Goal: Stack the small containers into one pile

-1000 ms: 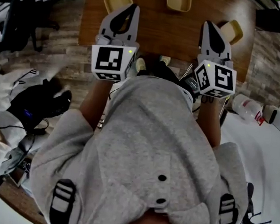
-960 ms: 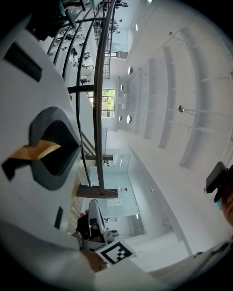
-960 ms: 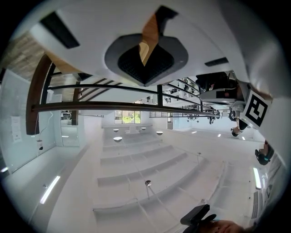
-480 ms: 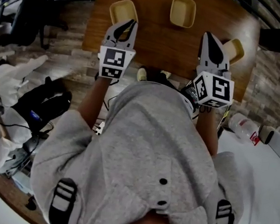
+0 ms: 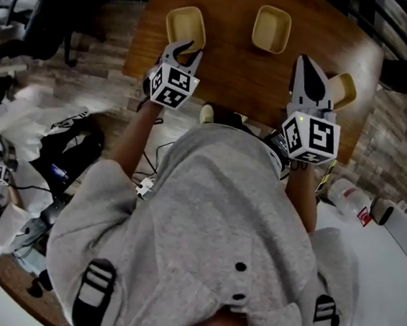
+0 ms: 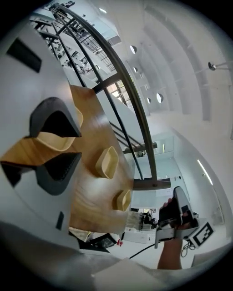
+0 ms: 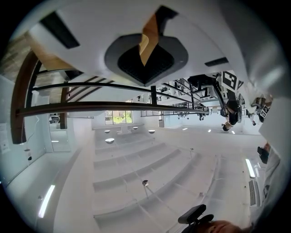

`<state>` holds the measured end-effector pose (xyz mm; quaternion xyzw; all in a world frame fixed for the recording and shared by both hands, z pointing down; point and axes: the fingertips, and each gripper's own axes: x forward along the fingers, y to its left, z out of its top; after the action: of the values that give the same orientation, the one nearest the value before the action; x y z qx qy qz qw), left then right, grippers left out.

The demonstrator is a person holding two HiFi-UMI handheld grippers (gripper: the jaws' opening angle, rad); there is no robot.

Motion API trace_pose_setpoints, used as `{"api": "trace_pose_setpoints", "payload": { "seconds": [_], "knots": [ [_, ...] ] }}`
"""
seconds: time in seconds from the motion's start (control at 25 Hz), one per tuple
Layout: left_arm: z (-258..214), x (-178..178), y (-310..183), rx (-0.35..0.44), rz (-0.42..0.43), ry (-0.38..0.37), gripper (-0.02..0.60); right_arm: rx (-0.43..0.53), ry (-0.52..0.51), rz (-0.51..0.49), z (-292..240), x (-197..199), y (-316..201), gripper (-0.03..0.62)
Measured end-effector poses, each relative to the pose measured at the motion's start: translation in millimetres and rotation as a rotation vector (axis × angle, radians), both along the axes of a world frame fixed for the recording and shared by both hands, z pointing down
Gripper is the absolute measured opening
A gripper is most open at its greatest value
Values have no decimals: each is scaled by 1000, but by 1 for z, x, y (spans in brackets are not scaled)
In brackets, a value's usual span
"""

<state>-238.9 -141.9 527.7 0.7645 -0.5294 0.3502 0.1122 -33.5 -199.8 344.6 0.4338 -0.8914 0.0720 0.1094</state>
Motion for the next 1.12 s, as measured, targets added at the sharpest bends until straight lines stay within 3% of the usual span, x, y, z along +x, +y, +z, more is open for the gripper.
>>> {"api": "trace_pose_setpoints", "payload": {
  "seconds": [0.2,0.44,0.64,0.8,1.12],
  "knots": [
    [38,-35,-11,-86,71,-92,103,-14,10,-2,2,-30,-12,9],
    [68,-6,4,-162,119,-146,103,-13,10,0,6,13,3,9],
    [88,-15,5,-203,166,-216,103,-10,17,-1,9,10,4,9],
    [96,5,18,-223,182,-224,101,-3,20,3,12,37,19,9],
    [116,-2,22,-279,248,-283,98,1,26,11,14,37,18,9]
  ]
}}
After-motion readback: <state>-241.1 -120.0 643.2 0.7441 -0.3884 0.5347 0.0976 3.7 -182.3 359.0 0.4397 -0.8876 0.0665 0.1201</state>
